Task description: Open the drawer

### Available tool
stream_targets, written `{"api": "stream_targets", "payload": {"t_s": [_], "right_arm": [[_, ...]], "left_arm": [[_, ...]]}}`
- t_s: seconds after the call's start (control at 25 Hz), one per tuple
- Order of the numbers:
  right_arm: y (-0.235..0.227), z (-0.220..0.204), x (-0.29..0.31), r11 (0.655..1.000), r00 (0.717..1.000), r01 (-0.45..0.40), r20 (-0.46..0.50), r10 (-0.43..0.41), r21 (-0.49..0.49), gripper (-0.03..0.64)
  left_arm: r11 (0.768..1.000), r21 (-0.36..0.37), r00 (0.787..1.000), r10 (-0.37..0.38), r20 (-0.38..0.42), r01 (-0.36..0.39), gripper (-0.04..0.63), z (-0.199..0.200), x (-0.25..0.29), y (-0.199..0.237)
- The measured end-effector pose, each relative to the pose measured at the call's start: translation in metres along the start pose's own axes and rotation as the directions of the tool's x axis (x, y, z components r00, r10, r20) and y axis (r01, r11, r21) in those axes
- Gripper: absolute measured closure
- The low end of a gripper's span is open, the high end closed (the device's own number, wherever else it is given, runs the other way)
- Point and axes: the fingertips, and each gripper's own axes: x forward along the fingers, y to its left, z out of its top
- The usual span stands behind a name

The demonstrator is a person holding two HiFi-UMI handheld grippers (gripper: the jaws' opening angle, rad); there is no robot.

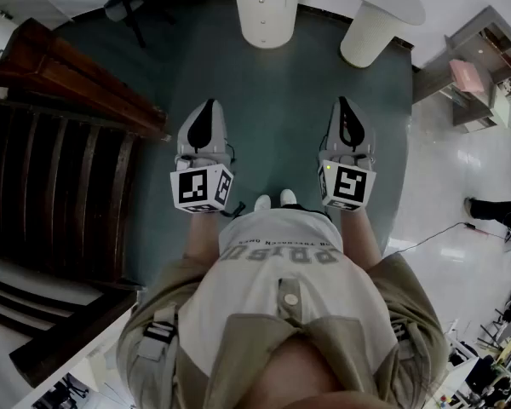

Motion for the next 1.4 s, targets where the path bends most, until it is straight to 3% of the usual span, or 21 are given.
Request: {"api": "stream_targets", "payload": {"t_s": [0.76, 1.04, 1.08, 1.16, 1.24, 1.4], "right_arm": [[-0.013, 0.003, 0.003, 0.999, 1.0, -0.001, -0.012, 0.0, -0.05, 0.618], [-0.027, 0.004, 0.005, 1.0, 0.999, -0.007, 0.051, 0.006, 0.028, 0.614], [-0.029, 0.004, 0.006, 1.0, 0.999, -0.009, 0.053, 0.008, 0.03, 0.599], [-0.03, 0.003, 0.007, 0.999, 0.998, -0.028, 0.053, 0.026, 0.035, 0.509], [-0.034, 0.001, 0.007, 0.998, 0.998, -0.044, 0.048, 0.042, 0.039, 0.449], [-0.042, -0.003, 0.008, 0.998, 0.998, -0.053, 0.045, 0.051, 0.036, 0.332]], "left_arm": [[1.0, -0.005, 1.0, 0.006, -0.004, -0.006, 0.588, -0.003, 0.013, -0.009], [0.998, -0.027, 0.999, 0.051, -0.001, -0.051, 0.588, -0.002, 0.016, -0.002], [0.997, -0.039, 0.998, 0.063, 0.003, -0.063, 0.588, -0.001, 0.016, 0.002], [0.995, -0.053, 0.996, 0.084, 0.009, -0.083, 0.581, 0.001, 0.016, 0.008], [0.994, -0.052, 0.995, 0.096, 0.01, -0.095, 0.488, 0.003, 0.016, 0.01], [0.993, -0.044, 0.994, 0.106, 0.006, -0.105, 0.378, 0.002, 0.017, 0.009]]}}
